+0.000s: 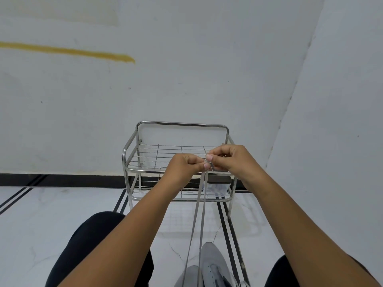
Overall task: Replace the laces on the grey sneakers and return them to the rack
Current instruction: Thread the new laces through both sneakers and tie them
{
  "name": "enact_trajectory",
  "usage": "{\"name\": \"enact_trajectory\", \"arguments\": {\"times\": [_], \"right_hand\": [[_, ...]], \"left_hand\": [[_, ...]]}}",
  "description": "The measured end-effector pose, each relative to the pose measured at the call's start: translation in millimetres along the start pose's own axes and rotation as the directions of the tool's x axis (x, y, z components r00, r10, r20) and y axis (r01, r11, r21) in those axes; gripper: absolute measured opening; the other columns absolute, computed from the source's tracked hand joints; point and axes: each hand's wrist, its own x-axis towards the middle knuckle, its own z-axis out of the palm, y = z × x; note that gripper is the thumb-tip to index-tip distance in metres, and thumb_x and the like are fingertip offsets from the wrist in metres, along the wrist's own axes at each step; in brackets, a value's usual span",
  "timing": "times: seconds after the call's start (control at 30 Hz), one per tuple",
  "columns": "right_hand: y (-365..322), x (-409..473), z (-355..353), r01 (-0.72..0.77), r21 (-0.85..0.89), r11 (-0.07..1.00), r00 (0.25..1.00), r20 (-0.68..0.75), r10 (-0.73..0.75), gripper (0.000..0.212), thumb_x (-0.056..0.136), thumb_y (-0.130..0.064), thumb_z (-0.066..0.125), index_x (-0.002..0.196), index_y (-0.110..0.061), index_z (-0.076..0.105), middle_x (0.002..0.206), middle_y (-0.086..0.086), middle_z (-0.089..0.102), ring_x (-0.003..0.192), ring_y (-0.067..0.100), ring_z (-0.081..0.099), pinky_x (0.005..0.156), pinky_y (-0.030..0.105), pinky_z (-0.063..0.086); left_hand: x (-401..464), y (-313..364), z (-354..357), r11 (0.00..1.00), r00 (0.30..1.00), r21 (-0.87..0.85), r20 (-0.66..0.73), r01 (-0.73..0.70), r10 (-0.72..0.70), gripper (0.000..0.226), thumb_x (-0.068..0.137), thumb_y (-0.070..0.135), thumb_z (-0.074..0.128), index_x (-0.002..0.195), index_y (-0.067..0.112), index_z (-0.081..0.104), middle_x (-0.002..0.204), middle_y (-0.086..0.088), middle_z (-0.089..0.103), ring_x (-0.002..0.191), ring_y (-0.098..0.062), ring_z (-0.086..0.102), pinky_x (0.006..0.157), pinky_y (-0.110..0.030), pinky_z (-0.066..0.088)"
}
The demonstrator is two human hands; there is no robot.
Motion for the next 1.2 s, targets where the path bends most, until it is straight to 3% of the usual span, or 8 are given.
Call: {"name": "enact_trajectory", "arguments": {"times": [0.17, 0.33, 0.43, 0.6, 0.8, 0.9, 1.03, 1.2], "right_hand": [[5, 1, 0, 0.012, -0.004, 1.0, 0.999, -0.035, -0.012, 0.008, 0.084, -0.018, 0.075, 0.079, -0.024, 0.072, 0.078, 0.0, 0.071, 0.074, 0.013, 0.067, 0.072, 0.024, 0.059], [34, 8, -4, -0.099, -0.164, 0.981, 0.973, -0.223, 0.061, 0.007, 0.097, -0.02, 0.055, 0.095, -0.018, 0.061, 0.09, -0.002, 0.072, 0.082, 0.008, 0.068, 0.073, 0.021, 0.052], [62, 1, 2, -0.232, -0.154, 0.96, 0.943, -0.277, 0.183, 0.014, 0.099, -0.018, 0.05, 0.087, -0.02, 0.056, 0.086, 0.001, 0.07, 0.072, 0.008, 0.068, 0.056, 0.016, 0.049], [158, -45, 50, -0.509, -0.28, 0.814, 0.857, -0.25, 0.45, 0.023, 0.094, -0.009, 0.047, 0.096, -0.009, 0.07, 0.095, 0.009, 0.069, 0.09, 0.028, 0.066, 0.077, 0.035, 0.053], [275, -161, 147, -0.795, -0.292, 0.532, 0.58, -0.106, 0.808, 0.021, 0.094, -0.021, 0.051, 0.099, -0.013, 0.07, 0.107, 0.008, 0.069, 0.1, 0.025, 0.065, 0.086, 0.026, 0.05], [306, -189, 162, -0.795, -0.368, 0.482, 0.514, 0.014, 0.858, 0.012, 0.089, -0.027, 0.059, 0.089, -0.021, 0.069, 0.111, 0.007, 0.069, 0.108, 0.024, 0.064, 0.088, 0.023, 0.047], [310, -157, 149, -0.802, -0.261, 0.537, 0.571, -0.073, 0.818, 0.017, 0.086, -0.016, 0.062, 0.071, -0.02, 0.066, 0.09, 0.002, 0.07, 0.095, 0.025, 0.066, 0.081, 0.027, 0.05], [323, -144, 161, -0.764, -0.314, 0.564, 0.601, -0.026, 0.799, 0.025, 0.085, -0.016, 0.065, 0.061, -0.023, 0.058, 0.077, -0.003, 0.065, 0.083, 0.016, 0.063, 0.074, 0.023, 0.048]], "left_hand": [[3, -4, -1, 0.997, 0.998, 0.079, -0.062, -0.009, 0.014, 0.005, 0.082, 0.024, 0.075, 0.083, 0.019, 0.075, 0.083, 0.004, 0.075, 0.088, -0.009, 0.069, 0.085, -0.024, 0.047], [7, -25, -8, 0.899, 0.942, 0.437, -0.305, 0.009, 0.139, 0.012, 0.089, 0.032, 0.067, 0.084, 0.022, 0.071, 0.077, 0.012, 0.064, 0.073, -0.007, 0.059, 0.065, -0.022, 0.04], [4, -52, -8, 0.789, 0.923, 0.604, -0.357, 0.108, 0.147, 0.018, 0.093, 0.032, 0.059, 0.086, 0.02, 0.071, 0.069, 0.008, 0.059, 0.069, -0.013, 0.057, 0.059, -0.024, 0.037], [-39, -159, 13, 0.597, 0.905, 0.681, -0.35, 0.424, -0.244, 0.022, 0.097, 0.024, 0.048, 0.097, 0.015, 0.068, 0.095, -0.004, 0.068, 0.088, -0.023, 0.064, 0.07, -0.03, 0.048], [-132, -285, 42, 0.421, 0.571, 0.422, -0.34, 0.803, -0.747, 0.055, 0.093, 0.015, 0.052, 0.142, 0.002, 0.031, 0.127, -0.019, 0.055, 0.113, -0.032, 0.059, 0.095, -0.036, 0.05], [-134, -309, 53, 0.427, 0.597, 0.523, -0.211, 0.738, -0.774, 0.045, 0.091, 0.026, 0.05, 0.131, 0.009, 0.04, 0.129, -0.013, 0.056, 0.115, -0.03, 0.056, 0.094, -0.034, 0.048], [-119, -318, 65, 0.415, 0.633, 0.725, -0.037, 0.55, -0.773, 0.038, 0.085, 0.041, 0.052, 0.114, 0.017, 0.057, 0.121, -0.004, 0.061, 0.114, -0.023, 0.056, 0.086, -0.028, 0.044], [-116, -340, 78, 0.378, 0.637, 0.774, -0.043, 0.509, -0.77, 0.029, 0.09, 0.032, 0.049, 0.109, 0.014, 0.063, 0.115, -0.004, 0.065, 0.108, -0.022, 0.06, 0.087, -0.028, 0.048]]}}
